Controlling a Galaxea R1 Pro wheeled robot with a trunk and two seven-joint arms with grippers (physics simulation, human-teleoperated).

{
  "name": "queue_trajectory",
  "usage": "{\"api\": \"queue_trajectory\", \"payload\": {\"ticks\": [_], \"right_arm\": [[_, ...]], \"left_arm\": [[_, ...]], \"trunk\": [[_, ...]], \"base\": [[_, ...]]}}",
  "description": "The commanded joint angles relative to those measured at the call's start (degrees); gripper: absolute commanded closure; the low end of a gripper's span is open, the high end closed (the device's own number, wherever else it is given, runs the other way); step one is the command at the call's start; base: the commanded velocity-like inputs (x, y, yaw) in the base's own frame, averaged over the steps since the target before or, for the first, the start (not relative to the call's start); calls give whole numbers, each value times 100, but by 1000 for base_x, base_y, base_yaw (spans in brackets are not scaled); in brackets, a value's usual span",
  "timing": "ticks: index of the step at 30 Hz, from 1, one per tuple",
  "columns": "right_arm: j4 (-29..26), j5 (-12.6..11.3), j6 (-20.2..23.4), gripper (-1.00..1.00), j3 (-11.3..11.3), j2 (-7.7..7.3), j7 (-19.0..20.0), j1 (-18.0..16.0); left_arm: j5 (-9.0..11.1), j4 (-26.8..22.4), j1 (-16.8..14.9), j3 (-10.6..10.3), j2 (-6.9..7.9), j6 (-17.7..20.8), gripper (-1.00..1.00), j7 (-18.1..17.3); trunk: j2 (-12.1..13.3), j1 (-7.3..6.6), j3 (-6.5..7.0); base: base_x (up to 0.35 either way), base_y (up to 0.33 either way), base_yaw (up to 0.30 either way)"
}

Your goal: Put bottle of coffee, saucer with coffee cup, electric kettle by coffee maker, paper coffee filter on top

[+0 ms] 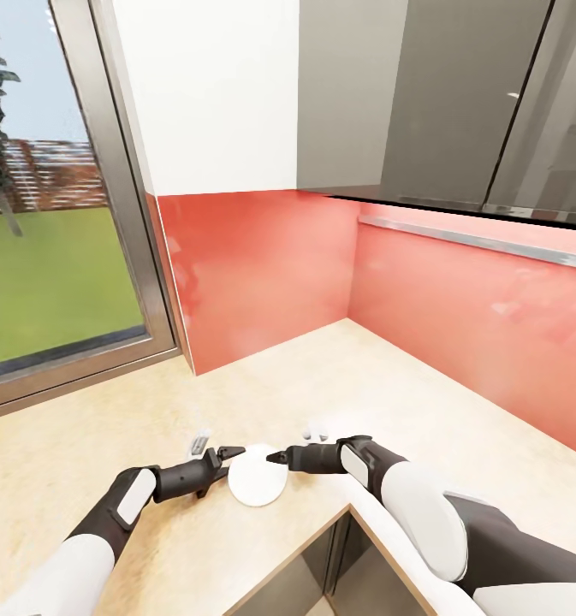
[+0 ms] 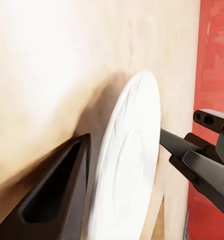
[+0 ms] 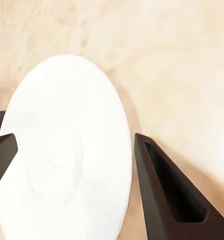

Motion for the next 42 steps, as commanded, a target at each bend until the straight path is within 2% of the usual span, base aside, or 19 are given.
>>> {"api": "queue_trajectory", "payload": {"ticks": [1,7,13,42], "right_arm": [[-10,81,48,-100,4,2,13,-1],[-10,81,48,-100,4,2,13,-1],[-10,81,48,-100,4,2,13,-1],[-6,81,48,-100,4,2,13,60]], "left_arm": [[-258,312,-2,1,2,-67,-100,-12],[-258,312,-1,-3,2,-61,-100,-12],[-265,312,-2,5,2,108,-100,-12],[-264,312,-4,5,-7,126,-100,-12]], "trunk": [[-9,5,-15],[-9,5,-15],[-9,5,-15],[-9,5,-15]], "base": [[0,0,0],[0,0,0],[0,0,0],[0,0,0]]}}
